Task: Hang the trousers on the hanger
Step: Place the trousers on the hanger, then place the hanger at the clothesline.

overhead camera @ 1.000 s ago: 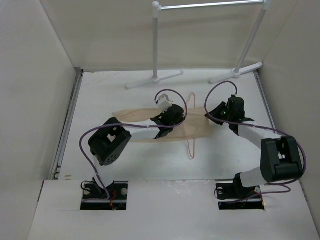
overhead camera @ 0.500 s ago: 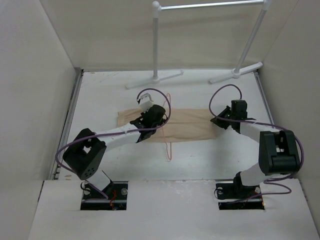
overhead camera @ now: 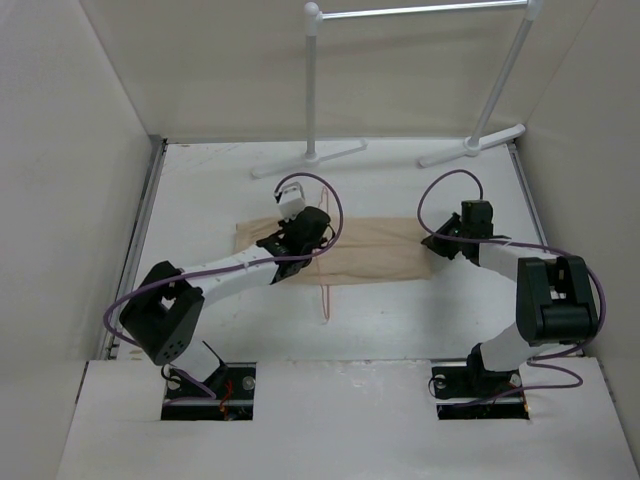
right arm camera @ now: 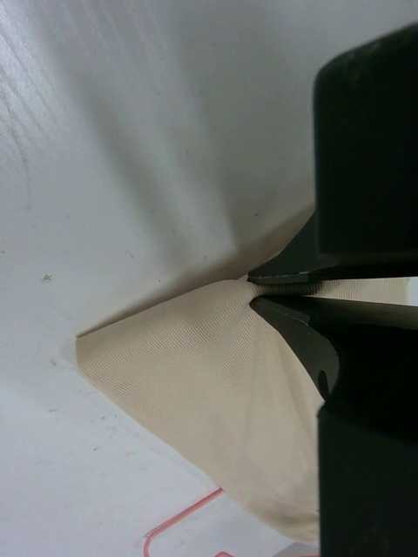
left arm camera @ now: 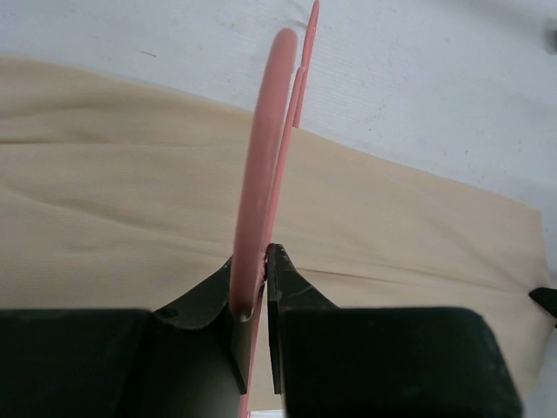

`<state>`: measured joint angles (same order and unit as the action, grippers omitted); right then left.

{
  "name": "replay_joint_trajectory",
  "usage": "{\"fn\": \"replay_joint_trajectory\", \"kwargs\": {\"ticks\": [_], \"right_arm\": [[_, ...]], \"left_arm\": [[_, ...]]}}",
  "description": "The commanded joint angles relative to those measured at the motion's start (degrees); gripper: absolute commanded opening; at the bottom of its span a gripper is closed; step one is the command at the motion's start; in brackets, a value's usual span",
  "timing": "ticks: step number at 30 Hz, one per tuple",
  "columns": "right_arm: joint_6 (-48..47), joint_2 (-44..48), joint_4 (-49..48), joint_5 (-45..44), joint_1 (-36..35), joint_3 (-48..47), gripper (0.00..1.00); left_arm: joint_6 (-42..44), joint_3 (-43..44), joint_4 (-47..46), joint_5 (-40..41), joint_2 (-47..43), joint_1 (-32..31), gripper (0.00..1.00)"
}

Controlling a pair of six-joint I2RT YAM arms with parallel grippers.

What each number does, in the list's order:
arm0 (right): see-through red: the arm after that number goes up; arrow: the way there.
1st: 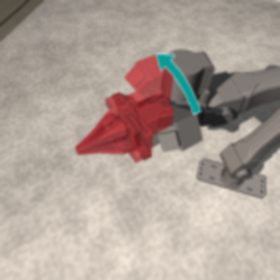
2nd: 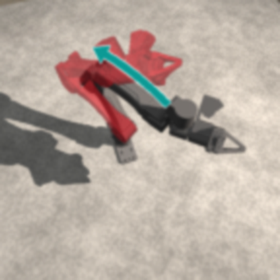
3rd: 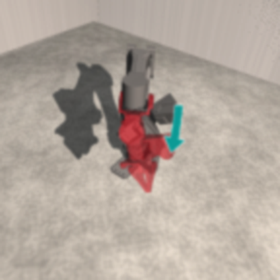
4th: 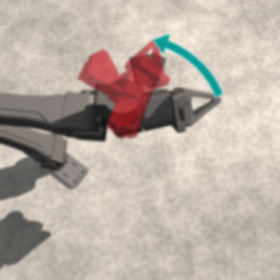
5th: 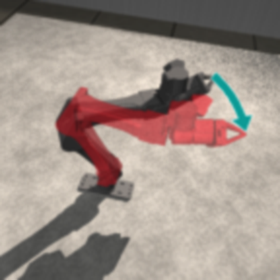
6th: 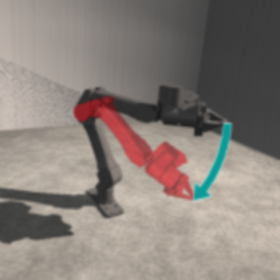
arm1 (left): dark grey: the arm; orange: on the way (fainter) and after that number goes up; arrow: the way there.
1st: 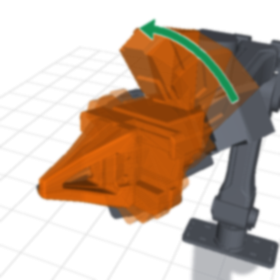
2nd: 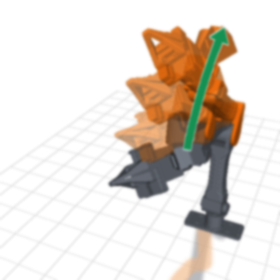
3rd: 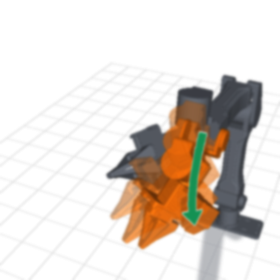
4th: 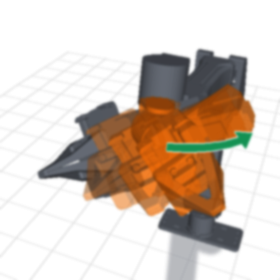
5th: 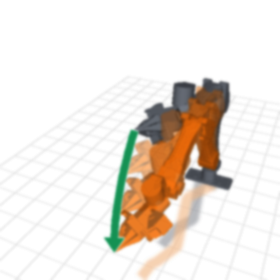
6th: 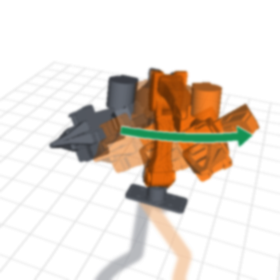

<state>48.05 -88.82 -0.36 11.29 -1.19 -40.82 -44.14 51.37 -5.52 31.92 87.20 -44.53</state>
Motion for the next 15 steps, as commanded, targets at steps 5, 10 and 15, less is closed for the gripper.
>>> {"fn": "replay_joint_trajectory", "kwargs": {"ticks": [5, 10, 15], "right_arm": [[0.2, 1.71, 0.01, -1.8, -1.31, -0.76, 0.35], [-0.68, 10.04, 5.62, -2.5, -2.19, -1.28, 0.62], [-3.75, 20.59, 13.79, -4.69, -4.12, -5.31, 0.71]], "left_arm": [[2.22, 7.94, 5.68, -0.02, -2.91, 0.55, 0.01], [2.92, 15.84, 11.74, -1.42, -5.1, 0.9, 0.0], [6.25, 28.49, 19.48, -2.74, -5.81, 0.28, 0.0]]}}
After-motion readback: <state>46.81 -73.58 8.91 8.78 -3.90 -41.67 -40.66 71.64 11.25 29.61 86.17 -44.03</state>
